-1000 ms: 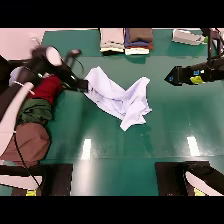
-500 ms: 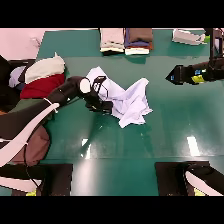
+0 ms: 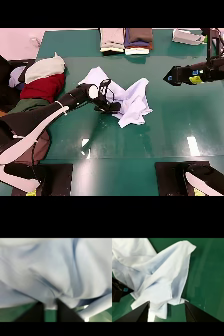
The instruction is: Fold the shirts.
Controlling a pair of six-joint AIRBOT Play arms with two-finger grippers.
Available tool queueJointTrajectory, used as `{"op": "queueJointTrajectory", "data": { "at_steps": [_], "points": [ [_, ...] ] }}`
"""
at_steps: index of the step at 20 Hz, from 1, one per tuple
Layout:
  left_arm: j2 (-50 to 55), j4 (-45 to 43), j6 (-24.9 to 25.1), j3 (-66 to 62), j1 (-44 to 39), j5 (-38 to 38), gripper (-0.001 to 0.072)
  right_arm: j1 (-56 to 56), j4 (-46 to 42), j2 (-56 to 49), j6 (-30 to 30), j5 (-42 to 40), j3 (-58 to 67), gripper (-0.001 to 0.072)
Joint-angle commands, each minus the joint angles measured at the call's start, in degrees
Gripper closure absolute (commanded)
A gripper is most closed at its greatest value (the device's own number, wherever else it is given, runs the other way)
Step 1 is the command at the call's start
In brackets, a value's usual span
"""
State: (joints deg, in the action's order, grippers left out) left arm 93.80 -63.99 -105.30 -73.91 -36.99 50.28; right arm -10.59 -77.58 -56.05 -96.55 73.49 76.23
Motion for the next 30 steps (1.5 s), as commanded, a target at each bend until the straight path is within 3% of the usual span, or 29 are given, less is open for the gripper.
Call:
{"op": "queueJointTrajectory", "data": {
  "at_steps": [1, 6, 7, 9, 15, 21, 22, 24, 25, 26, 27, 30],
  "points": [
    [-0.1, -0.5, 0.6, -0.6, 2.3, 0.0, 0.0676, -0.2, -0.2, 0.0, -0.1, 0.7, 0.0, 0.0202],
    [-7.5, -4.7, 8.4, -3.1, 11.8, 6.6, 0.0681, 2.8, 0.1, -0.1, 0.0, 2.2, -11.6, 0.0198],
    [-9.2, -4.8, 10.1, -3.1, 13.2, 7.7, 0.0681, 2.6, 2.2, -0.7, 0.1, 1.1, -15.2, 0.0158],
    [-11.0, -4.9, 12.8, -3.1, 14.8, 9.9, 0.0681, 1.6, 10.5, -3.7, 2.0, -2.1, -21.1, 0.0156],
    [-11.1, -8.0, 12.8, -2.9, 15.1, 13.6, 0.068, -11.8, 19.1, -17.9, 2.8, -15.8, -22.1, 0.0159],
    [-11.1, -8.5, 12.9, -2.9, 15.1, 14.4, 0.0681, -20.4, 21.0, -31.1, 2.7, -17.4, -14.3, 0.0172],
    [-11.1, -8.6, 12.9, -2.9, 15.1, 14.5, 0.0681, -21.4, 21.0, -32.7, 2.7, -17.9, -13.3, 0.0233],
    [-11.1, -9.2, 12.9, -2.9, 15.1, 15.0, 0.0681, -23.1, 21.1, -34.3, 2.6, -20.1, -12.4, 0.0281],
    [-11.1, -9.4, 12.9, -2.9, 15.1, 15.1, 0.0681, -23.8, 21.0, -34.6, 2.6, -21.1, -12.2, 0.0385],
    [-11.1, -9.7, 12.9, -2.9, 15.1, 15.2, 0.0681, -24.2, 20.6, -34.6, 2.6, -21.5, -12.2, 0.0594],
    [-11.1, -10.4, 13.1, -2.9, 15.1, 15.3, 0.068, -24.3, 20.4, -34.4, 2.6, -21.5, -12.2, 0.0694],
    [-11.6, -12.3, 14.4, -3.0, 16.9, 17.0, 0.0682, -21.5, 14.3, -30.8, -0.3, -18.2, -12.2, 0.0695]
  ]
}}
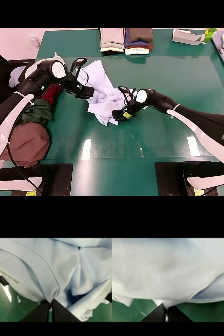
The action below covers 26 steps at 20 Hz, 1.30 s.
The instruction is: Fold the shirts.
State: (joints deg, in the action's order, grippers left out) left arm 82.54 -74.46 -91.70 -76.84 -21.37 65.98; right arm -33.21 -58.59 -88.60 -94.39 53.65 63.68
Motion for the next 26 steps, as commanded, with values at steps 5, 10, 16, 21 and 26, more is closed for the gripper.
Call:
{"op": "queueJointTrajectory", "data": {
  "at_steps": [5, 10, 16, 21, 26],
  "points": [
    [-2.7, -1.6, 2.8, 0.0, 8.4, 5.0, 0.0681, 9.4, -24.2, 14.5, -7.2, 13.2, 0.3, 0.0696],
    [-3.5, 0.5, 6.8, -0.3, 8.6, 5.2, 0.0681, 16.6, -28.1, 23.7, -7.2, 15.7, 0.3, 0.0696],
    [-13.7, -6.2, 6.7, -18.8, 8.6, 3.5, 0.0681, 27.2, -33.0, 36.9, -5.4, 15.8, 10.8, 0.0696],
    [-24.6, -6.2, 6.7, -38.3, 8.6, 2.8, 0.0681, 34.2, -32.9, 44.5, -2.8, 16.1, 30.1, 0.0696],
    [-31.5, -4.6, 6.2, -40.3, 8.6, 1.0, 0.0681, 39.4, -32.9, 45.3, -0.6, 20.3, 41.0, 0.0696]
  ]
}}
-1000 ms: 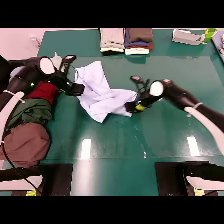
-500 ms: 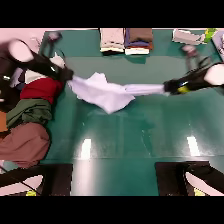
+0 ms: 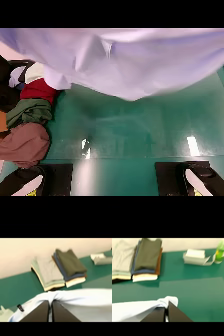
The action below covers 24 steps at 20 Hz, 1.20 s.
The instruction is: Fold the shirts.
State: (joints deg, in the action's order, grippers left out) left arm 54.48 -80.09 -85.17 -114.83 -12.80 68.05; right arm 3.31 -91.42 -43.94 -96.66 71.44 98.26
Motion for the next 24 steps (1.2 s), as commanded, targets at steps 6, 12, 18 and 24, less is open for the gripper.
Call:
{"op": "queueJointTrajectory", "data": {
  "at_steps": [6, 12, 18, 24],
  "points": [
    [-1.1, 8.5, -0.3, -0.2, 0.0, 1.6, 0.0681, 4.7, 0.7, -9.1, 3.7, 10.9, 21.5, 0.0696],
    [8.9, 8.5, -0.3, 21.0, 0.0, 2.3, 0.0681, 4.3, 5.9, -21.8, 3.7, 11.1, 11.8, 0.0696],
    [29.0, 7.2, 3.1, 28.2, 0.0, -17.0, 0.0681, -1.0, 5.9, -37.4, 3.8, -0.5, -0.8, 0.0695],
    [34.1, 1.8, 2.9, 26.9, 1.2, -17.5, 0.023, -1.7, 6.3, -45.5, 3.8, 2.4, 5.8, 0.0296]
  ]
}}
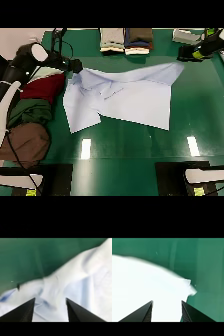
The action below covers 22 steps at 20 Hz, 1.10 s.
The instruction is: Fold the shirts.
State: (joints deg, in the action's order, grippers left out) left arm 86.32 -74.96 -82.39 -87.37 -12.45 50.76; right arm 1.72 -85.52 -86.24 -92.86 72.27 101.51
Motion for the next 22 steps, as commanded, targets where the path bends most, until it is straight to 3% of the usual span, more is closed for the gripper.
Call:
{"op": "queueJointTrajectory", "data": {
  "at_steps": [1, 4, 6, 9, 11, 16, 22],
  "points": [
    [2.2, -3.3, -0.2, -2.2, 2.3, 4.1, 0.023, 0.5, 0.4, -3.0, 0.0, 4.0, 3.6, 0.0296],
    [1.4, -3.3, -0.7, -4.0, 7.6, 19.2, 0.023, 2.6, -0.1, 2.0, 0.4, 9.7, -1.7, 0.0296],
    [0.8, -3.4, -1.0, -1.9, 10.8, 23.7, 0.023, 4.1, 0.0, 7.5, 0.3, 10.0, -11.8, 0.0296],
    [-0.3, -4.3, -3.0, 2.9, 12.9, 23.5, 0.023, 5.3, 0.0, 15.4, -1.8, 9.4, -30.7, 0.0295],
    [-0.3, -4.4, -3.1, 4.9, 12.9, 22.5, 0.023, 5.3, 0.5, 19.5, -2.8, 7.2, -42.3, 0.0135],
    [-0.2, -4.4, -3.3, 5.9, 12.9, 21.2, 0.023, 4.4, 8.0, 23.0, -9.7, 1.2, -58.0, 0.0146],
    [-0.2, -4.7, -3.2, 5.9, 12.9, 21.3, 0.023, -3.6, 7.4, 21.0, -15.6, -4.2, -59.8, 0.0166]
  ]
}}
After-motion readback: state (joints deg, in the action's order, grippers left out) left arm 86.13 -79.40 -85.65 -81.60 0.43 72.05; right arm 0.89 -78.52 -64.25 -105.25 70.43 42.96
